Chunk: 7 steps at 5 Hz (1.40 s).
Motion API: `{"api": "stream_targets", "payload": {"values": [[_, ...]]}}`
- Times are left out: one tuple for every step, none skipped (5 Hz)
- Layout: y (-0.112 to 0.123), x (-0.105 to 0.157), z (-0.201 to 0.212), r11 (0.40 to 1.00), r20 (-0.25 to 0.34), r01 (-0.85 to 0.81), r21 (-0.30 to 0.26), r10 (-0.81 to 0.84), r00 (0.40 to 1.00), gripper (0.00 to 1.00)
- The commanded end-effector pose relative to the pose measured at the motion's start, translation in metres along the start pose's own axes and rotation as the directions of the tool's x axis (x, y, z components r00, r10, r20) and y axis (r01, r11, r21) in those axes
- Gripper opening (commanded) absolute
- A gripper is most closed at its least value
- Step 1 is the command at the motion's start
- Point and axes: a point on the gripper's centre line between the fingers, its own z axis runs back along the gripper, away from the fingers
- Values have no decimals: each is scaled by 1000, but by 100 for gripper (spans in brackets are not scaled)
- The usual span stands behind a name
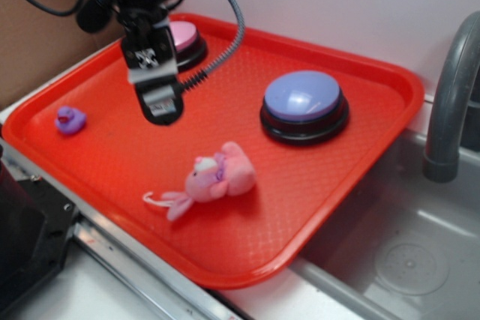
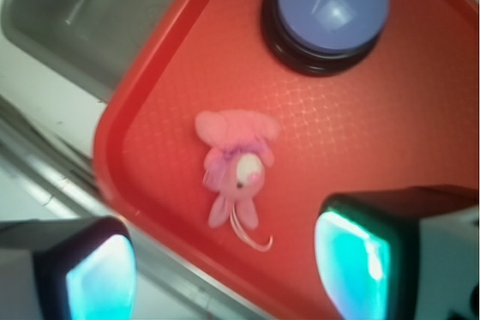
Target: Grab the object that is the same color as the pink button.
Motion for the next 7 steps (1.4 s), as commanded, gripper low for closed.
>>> {"api": "stream_targets", "payload": {"values": [[-1, -9, -32, 997, -53, -11, 83, 16, 998, 100], [4, -13, -48, 996, -89, -16, 86, 24, 996, 100], [10, -13, -65, 997, -105, -20, 76, 28, 994, 100], [15, -10, -81, 997, -103, -26, 67, 33, 994, 100], [18, -7, -97, 999, -64, -20, 48, 23, 998, 100], [16, 1, -114, 998, -25, 36, -57, -37, 999, 1], [10, -6, -117, 998, -22, 31, -54, -32, 999, 0]]}}
